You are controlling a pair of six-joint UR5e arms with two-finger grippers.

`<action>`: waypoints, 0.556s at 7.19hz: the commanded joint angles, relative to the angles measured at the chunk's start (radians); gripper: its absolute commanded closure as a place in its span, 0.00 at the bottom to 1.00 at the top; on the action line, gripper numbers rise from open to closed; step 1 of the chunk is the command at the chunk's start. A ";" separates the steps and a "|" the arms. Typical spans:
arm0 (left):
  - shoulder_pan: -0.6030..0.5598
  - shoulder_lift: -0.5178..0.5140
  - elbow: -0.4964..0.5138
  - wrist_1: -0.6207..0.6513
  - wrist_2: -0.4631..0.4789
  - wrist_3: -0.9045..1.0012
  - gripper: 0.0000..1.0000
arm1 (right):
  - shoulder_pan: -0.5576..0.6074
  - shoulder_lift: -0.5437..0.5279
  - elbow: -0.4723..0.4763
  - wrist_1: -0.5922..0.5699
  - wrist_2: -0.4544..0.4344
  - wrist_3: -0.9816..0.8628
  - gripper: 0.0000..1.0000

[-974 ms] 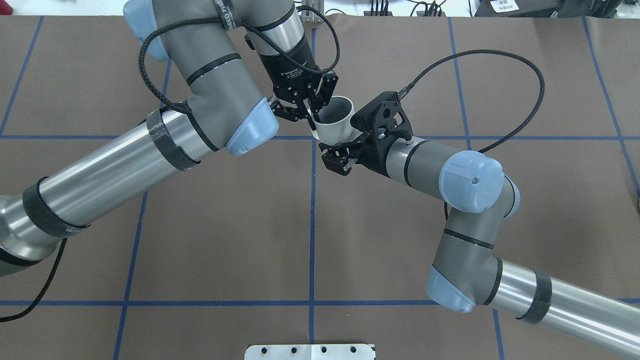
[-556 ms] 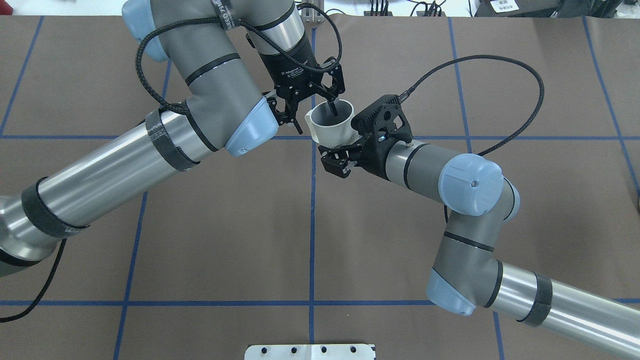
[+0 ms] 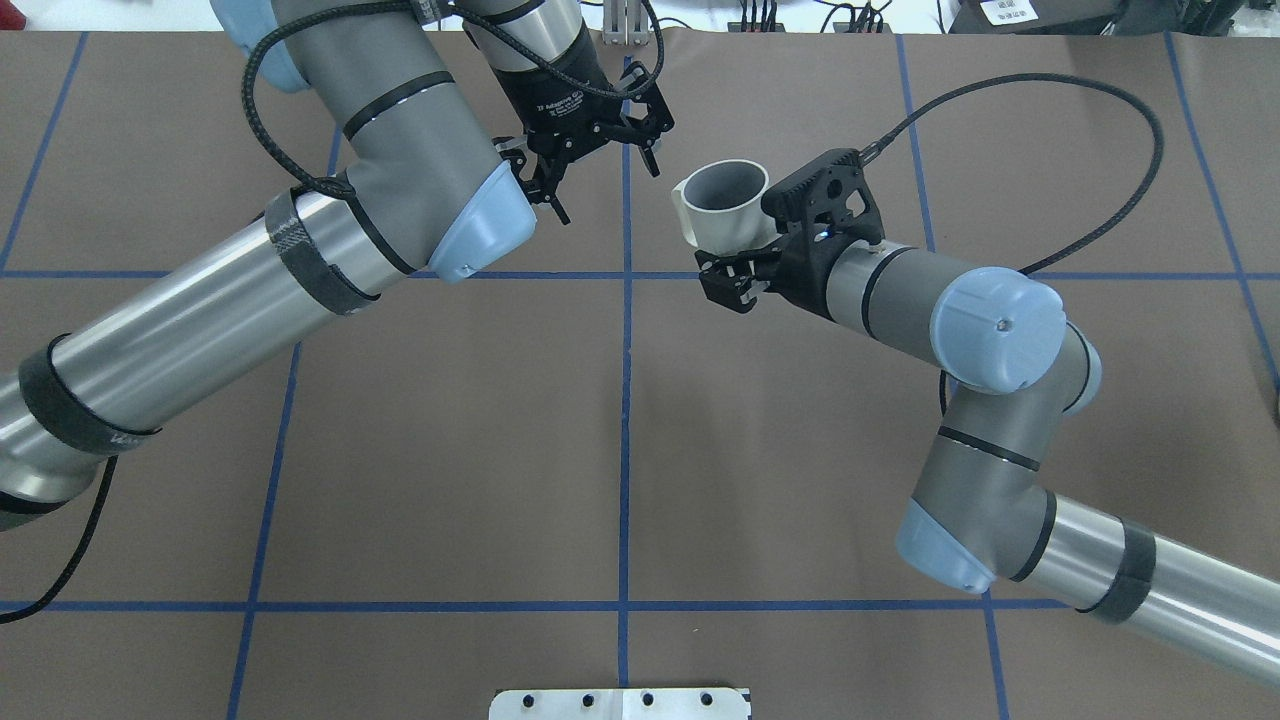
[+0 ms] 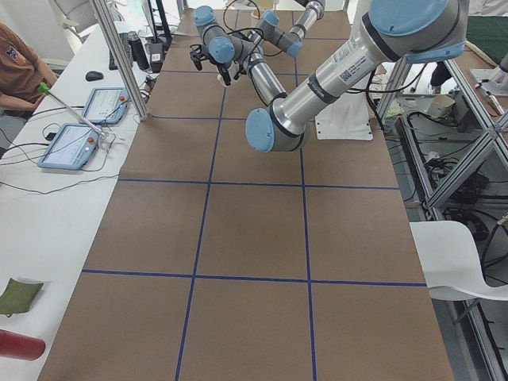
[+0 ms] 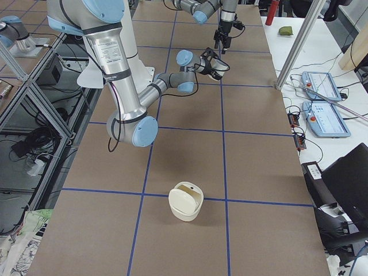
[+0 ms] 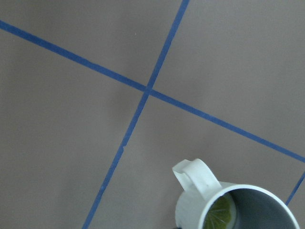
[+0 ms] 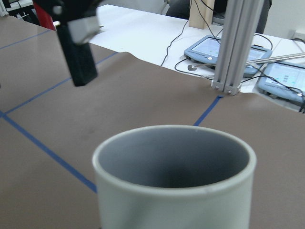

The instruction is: Left arm hands cup to right arm to dump lemon

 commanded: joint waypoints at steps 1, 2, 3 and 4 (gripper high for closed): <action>-0.007 0.004 -0.002 -0.005 0.030 0.000 0.00 | 0.086 -0.194 0.127 0.008 -0.002 0.000 0.90; -0.007 0.019 -0.019 -0.005 0.030 0.000 0.00 | 0.123 -0.316 0.205 0.014 -0.002 0.001 0.90; -0.007 0.039 -0.046 -0.005 0.030 0.000 0.00 | 0.163 -0.454 0.251 0.099 -0.001 0.003 0.88; -0.007 0.052 -0.060 -0.005 0.030 0.000 0.00 | 0.183 -0.582 0.245 0.253 0.002 0.005 0.89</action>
